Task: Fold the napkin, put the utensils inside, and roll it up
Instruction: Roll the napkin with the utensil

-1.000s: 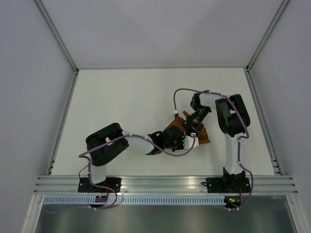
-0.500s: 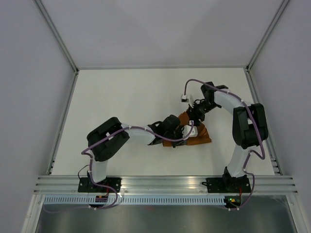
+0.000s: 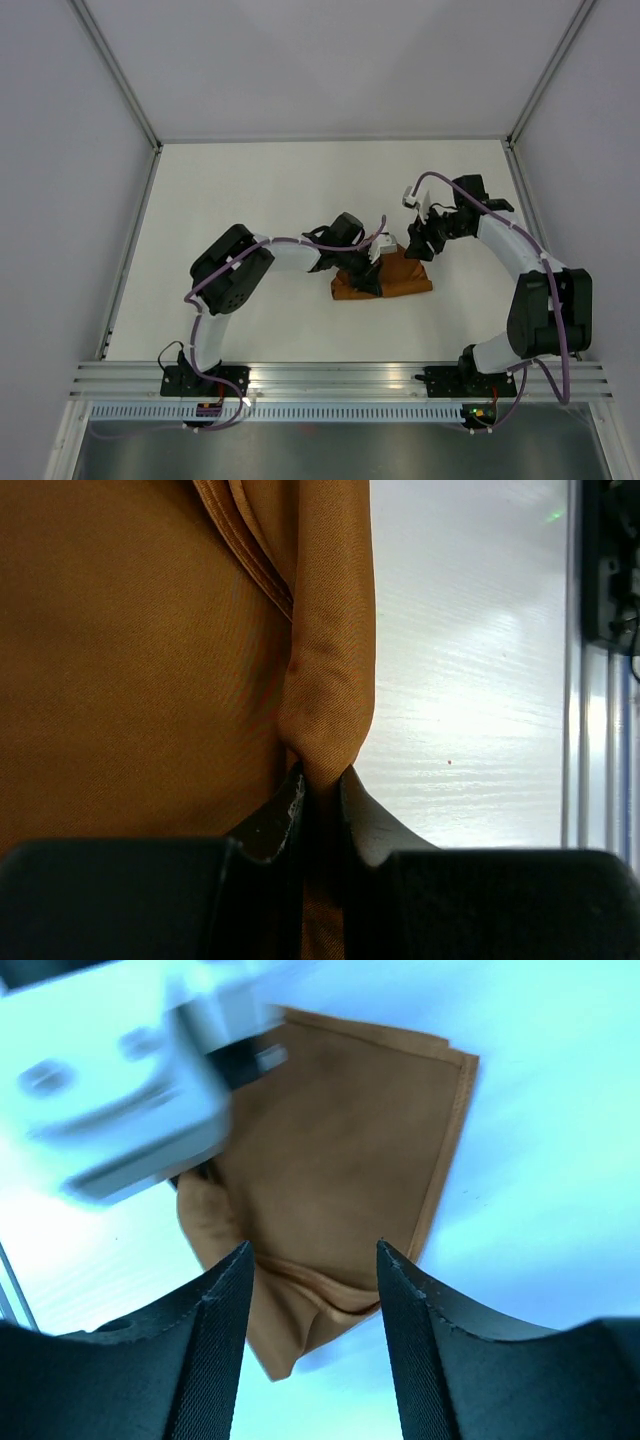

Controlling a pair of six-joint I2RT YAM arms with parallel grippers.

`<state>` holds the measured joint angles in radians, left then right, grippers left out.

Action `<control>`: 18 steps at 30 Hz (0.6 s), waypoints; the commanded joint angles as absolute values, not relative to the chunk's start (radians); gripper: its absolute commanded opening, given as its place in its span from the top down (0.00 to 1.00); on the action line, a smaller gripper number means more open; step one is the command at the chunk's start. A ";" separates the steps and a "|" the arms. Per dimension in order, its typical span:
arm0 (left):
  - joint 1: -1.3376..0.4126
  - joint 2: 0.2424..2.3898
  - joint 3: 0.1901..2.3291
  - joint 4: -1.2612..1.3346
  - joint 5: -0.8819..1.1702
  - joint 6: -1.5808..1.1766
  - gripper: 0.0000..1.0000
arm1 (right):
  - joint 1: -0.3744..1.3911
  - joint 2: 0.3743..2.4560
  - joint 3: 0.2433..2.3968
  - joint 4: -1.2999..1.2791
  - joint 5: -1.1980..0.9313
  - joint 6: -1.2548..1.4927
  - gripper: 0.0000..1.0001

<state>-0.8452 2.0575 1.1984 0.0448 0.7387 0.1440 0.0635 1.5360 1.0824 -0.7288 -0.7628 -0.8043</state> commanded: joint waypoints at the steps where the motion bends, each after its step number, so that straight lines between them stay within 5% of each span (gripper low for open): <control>1: -0.812 2.140 1.207 -0.126 0.827 0.072 0.98 | 0.072 1.419 1.002 -0.676 -0.793 -0.896 0.41; 11: -0.775 2.232 1.308 -0.227 0.930 0.029 0.98 | 0.307 1.233 0.732 -0.497 -0.582 -0.922 0.33; 18: -0.759 2.264 1.362 -0.279 0.945 0.015 0.98 | 0.429 1.290 0.696 -0.451 -0.509 -0.896 0.32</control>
